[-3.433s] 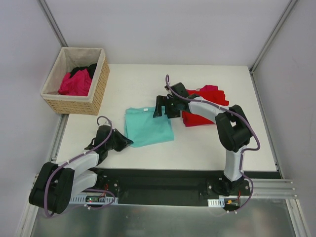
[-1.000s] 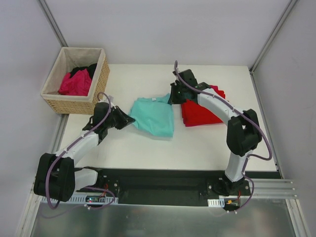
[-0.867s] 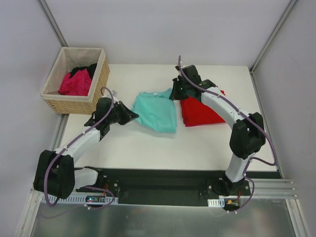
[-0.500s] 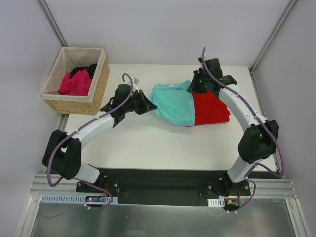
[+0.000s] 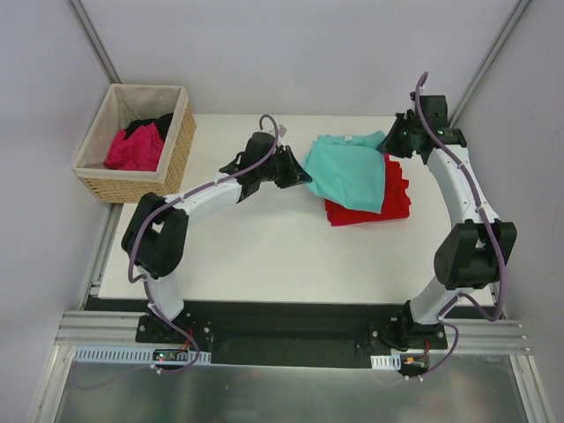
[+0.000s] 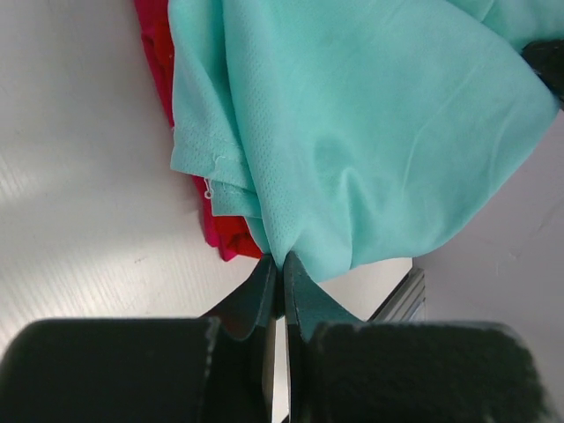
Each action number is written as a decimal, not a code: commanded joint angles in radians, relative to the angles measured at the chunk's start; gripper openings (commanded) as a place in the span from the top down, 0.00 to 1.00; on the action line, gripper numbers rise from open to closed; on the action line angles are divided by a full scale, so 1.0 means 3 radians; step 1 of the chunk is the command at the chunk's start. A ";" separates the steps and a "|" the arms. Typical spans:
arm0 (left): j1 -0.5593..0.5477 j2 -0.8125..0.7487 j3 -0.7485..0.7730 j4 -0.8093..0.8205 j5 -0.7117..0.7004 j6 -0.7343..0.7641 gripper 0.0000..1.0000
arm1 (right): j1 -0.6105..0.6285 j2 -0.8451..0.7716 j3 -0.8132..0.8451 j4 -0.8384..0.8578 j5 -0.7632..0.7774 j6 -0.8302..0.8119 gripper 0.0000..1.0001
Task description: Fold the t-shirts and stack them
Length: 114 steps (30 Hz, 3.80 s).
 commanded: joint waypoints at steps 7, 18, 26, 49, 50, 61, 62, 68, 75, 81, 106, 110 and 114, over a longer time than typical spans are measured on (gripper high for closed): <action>-0.0181 0.0693 0.0728 0.0032 0.0090 0.0082 1.00 | -0.0236 0.0391 0.0494 0.0055 -0.0206 0.0100 0.99; -0.0303 0.1078 0.1081 0.0042 0.0238 0.0010 1.00 | -0.0399 0.0704 0.0673 0.0137 -0.0318 0.0146 0.99; -0.0349 0.1236 0.1271 0.0042 0.0289 -0.0026 1.00 | -0.0532 0.0729 0.0719 0.0147 -0.0359 0.0177 0.99; -0.0529 0.0914 0.0959 0.0134 0.0254 -0.0082 1.00 | -0.0578 0.0438 0.0285 0.0254 -0.0385 0.0218 0.99; -0.0529 0.0909 0.0918 0.0164 0.0254 -0.0087 1.00 | -0.0578 0.0438 0.0244 0.0280 -0.0385 0.0218 0.99; -0.0503 0.1154 0.0790 0.0343 0.0284 -0.0031 0.76 | -0.0578 0.0550 0.0014 0.0459 -0.0298 0.0218 0.84; -0.0498 0.1180 0.0800 0.0343 0.0279 -0.0026 0.68 | -0.0578 0.0550 0.0013 0.0479 -0.0288 0.0213 0.76; -0.0380 0.1211 0.0795 0.0313 0.0213 0.0010 0.01 | -0.0583 0.0555 0.0049 0.0484 -0.0175 0.0172 0.07; -0.0227 0.0971 0.0617 0.0308 0.0162 0.0112 0.01 | -0.0568 0.0321 0.0054 0.0448 0.0142 0.0110 0.03; -0.0038 0.0184 0.0192 -0.0043 -0.0103 0.0321 0.01 | -0.0268 -0.0093 0.0202 0.0331 0.0188 -0.0058 0.03; 0.0341 -0.2414 -0.1623 -0.1221 -0.0912 0.0649 0.01 | 0.1410 -0.1122 -0.1101 0.0311 0.0546 -0.0053 0.03; 0.0341 -0.2491 -0.1664 -0.1247 -0.0933 0.0639 0.01 | 0.1569 -0.1239 -0.1213 0.0412 0.0740 -0.0084 0.04; 0.0341 -0.2542 -0.1680 -0.1257 -0.0968 0.0659 0.01 | 0.1636 -0.1188 -0.1127 0.0336 0.0904 -0.0064 0.03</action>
